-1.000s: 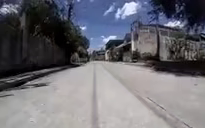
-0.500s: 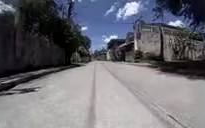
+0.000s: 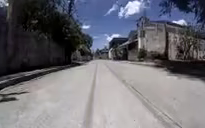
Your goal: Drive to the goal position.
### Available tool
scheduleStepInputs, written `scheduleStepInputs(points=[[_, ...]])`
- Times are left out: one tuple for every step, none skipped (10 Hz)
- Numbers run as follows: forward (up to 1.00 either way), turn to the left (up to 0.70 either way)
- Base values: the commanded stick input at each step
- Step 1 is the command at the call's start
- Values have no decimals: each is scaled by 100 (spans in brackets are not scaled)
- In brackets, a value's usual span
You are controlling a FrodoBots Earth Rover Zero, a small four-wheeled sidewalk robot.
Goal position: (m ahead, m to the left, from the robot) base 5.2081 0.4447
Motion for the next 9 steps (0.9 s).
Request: scheduleStepInputs(points=[[100, 6], [100, 17], [100, 20], [100, 20], [100, 18], [100, 9], [100, 5], [100, 5], [100, 9]])
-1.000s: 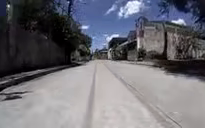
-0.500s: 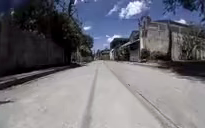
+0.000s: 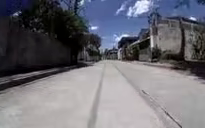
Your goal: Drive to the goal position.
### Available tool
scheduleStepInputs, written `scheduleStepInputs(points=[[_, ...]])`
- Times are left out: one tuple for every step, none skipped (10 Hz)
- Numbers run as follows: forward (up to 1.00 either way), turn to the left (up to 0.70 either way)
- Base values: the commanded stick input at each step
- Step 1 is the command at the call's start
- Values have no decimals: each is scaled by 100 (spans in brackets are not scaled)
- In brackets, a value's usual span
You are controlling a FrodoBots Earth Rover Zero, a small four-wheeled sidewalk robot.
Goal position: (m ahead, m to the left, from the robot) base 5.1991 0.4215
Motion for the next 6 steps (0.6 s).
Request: scheduleStepInputs(points=[[100, 19], [100, 17], [100, 8], [100, 3], [100, 5], [100, 3]])
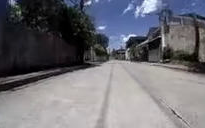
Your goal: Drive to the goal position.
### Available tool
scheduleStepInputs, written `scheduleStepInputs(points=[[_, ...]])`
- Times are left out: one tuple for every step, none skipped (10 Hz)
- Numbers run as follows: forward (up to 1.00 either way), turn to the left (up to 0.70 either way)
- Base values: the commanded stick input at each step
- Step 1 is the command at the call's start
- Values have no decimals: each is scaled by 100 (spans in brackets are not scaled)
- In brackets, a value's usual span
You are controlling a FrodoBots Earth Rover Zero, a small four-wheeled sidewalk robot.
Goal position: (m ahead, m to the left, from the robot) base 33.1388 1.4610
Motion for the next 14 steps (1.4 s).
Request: scheduleStepInputs(points=[[100, 4], [100, 11], [100, -23], [100, -40], [100, -40], [100, -40], [100, -40], [100, -3], [100, 1], [100, 0], [100, 0], [100, 0], [100, 0], [100, 0]])
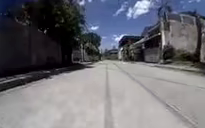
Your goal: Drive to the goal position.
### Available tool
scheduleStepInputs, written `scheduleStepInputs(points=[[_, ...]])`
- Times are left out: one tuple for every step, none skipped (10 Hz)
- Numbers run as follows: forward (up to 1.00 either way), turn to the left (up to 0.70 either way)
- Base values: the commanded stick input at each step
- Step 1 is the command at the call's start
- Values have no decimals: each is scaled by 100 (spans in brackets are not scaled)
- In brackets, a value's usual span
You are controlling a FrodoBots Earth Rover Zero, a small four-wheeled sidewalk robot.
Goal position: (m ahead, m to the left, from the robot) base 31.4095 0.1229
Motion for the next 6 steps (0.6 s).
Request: scheduleStepInputs(points=[[100, 7], [100, 10], [100, 3], [100, 2], [100, 9], [100, 12]])
